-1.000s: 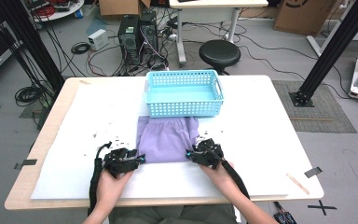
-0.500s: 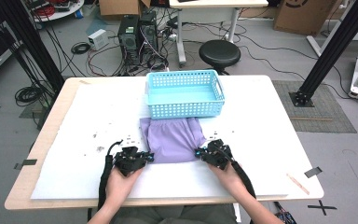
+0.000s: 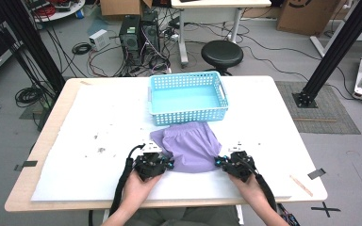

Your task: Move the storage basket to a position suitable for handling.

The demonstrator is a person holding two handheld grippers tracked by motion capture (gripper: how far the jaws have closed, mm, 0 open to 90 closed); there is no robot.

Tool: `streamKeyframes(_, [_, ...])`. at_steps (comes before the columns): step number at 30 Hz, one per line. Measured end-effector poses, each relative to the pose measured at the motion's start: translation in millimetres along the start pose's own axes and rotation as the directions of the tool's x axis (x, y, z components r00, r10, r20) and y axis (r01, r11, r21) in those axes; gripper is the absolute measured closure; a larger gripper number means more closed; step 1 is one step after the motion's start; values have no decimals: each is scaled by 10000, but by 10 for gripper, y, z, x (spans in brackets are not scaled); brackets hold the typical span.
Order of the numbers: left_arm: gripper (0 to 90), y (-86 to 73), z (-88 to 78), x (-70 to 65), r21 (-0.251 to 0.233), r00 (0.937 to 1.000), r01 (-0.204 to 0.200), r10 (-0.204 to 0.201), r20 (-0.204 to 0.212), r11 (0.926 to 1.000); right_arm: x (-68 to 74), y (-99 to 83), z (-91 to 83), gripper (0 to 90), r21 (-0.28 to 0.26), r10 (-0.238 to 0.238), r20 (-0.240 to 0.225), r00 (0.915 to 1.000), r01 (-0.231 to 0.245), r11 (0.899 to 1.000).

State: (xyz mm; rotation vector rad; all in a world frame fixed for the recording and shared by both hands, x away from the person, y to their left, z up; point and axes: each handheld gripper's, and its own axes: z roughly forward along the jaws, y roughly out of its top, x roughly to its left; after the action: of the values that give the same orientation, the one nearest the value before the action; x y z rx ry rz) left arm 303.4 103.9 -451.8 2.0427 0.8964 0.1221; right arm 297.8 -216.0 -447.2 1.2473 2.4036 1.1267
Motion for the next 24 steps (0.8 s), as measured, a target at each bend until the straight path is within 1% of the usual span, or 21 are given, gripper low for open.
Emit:
streamKeyframes(1, [822,-4,7,-29,8,10000,-20,20,97,10000,-4,-30,-32,868,-18,27,-7,10000,-27,10000])
streamKeyframes(2, [822,-10,7,-54,56,9998,-93,92,189,9999,1,-98,-93,869,-42,106,-22,9999,-106,9999])
streamKeyframes(3, [822,-18,2,-77,105,9995,-132,129,273,9999,1,-98,-93,869,-42,106,-22,9999,-106,9999])
streamKeyframes(8, [824,-92,-61,-172,289,9976,-256,237,647,9993,72,-263,-224,868,-104,129,-42,9999,-130,9999])
streamKeyframes(13, [824,-155,-128,-223,386,9957,-412,378,850,9984,163,-364,-300,868,-186,254,-54,9997,-255,9995])
streamKeyframes(14, [824,-167,-140,-232,393,9955,-436,401,863,9983,195,-396,-320,868,-211,201,-53,9998,-202,9996])
streamKeyframes(15, [824,-180,-151,-244,386,9954,-396,361,883,9985,195,-396,-320,868,-211,201,-53,9998,-202,9996])
streamKeyframes(16, [824,-187,-161,-248,410,9952,-438,400,897,9982,217,-411,-333,868,-231,237,-25,9997,-237,9995])
streamKeyframes(20, [825,-230,-211,-292,480,9943,-573,526,930,9972,300,-471,-372,868,-275,90,-54,9999,-91,9996])
streamKeyframes(24, [825,-280,-269,-316,476,9941,-570,523,956,9972,331,-487,-381,867,-274,32,-149,9999,-36,9996])
